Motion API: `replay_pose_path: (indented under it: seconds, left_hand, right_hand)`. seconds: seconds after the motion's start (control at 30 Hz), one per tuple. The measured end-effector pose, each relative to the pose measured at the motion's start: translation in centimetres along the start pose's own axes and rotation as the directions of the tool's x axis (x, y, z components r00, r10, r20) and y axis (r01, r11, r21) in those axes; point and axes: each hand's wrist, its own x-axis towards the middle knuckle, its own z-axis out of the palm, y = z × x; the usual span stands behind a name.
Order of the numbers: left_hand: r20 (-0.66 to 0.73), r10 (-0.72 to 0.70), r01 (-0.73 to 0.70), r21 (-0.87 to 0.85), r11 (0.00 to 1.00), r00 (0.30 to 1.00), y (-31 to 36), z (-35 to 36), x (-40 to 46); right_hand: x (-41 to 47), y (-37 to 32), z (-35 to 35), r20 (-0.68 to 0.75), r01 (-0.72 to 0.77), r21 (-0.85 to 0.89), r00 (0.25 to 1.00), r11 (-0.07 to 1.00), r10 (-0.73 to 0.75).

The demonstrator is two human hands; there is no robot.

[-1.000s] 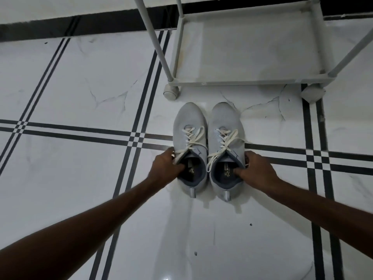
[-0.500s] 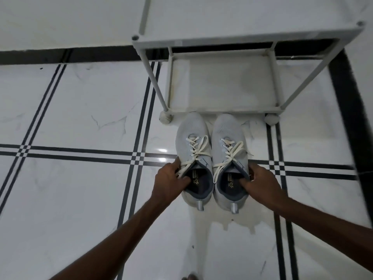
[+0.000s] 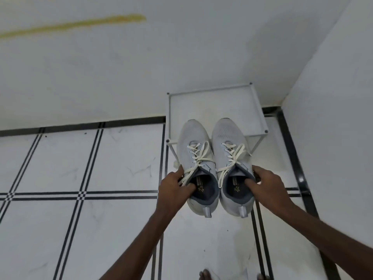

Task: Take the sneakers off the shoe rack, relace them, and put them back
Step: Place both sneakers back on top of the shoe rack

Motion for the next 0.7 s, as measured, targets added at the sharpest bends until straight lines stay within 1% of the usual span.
replay_pose_path:
  seconds: [0.13, 0.33, 0.47, 0.6, 0.7]
  left_hand:
    - [-0.021, 0.034, -0.034, 0.021, 0.999, 0.999, 6.5, -5.8, 0.0]
    - [-0.027, 0.068, -0.067, 0.022, 0.998, 0.997, 12.7, -10.7, 3.5]
    - [-0.039, 0.068, -0.069, -0.007, 0.998, 0.997, 15.2, -11.4, 7.6]
    - [-0.034, -0.004, 0.003, -0.035, 0.999, 0.999, 16.0, -10.4, 13.9]
    - [-0.022, -0.024, 0.024, 0.017, 1.0, 0.999, 16.1, -9.0, 19.0]
  right_hand:
    - [-0.8, -5.9, -4.9, -0.03, 0.012, 0.012, 0.999, 1.0, -0.012]
    - [1.9, -12.3, -10.0, -0.098, 0.031, 0.019, 0.995, 0.999, -0.029]
    - [6.3, -14.3, -11.2, -0.115, 0.045, 0.008, 0.992, 0.999, -0.044]
    - [13.0, -14.6, -10.6, -0.108, 0.019, 0.025, 0.994, 1.0, -0.016]
    - [18.7, -14.2, -9.7, -0.077, -0.007, 0.032, 0.997, 0.999, 0.01]
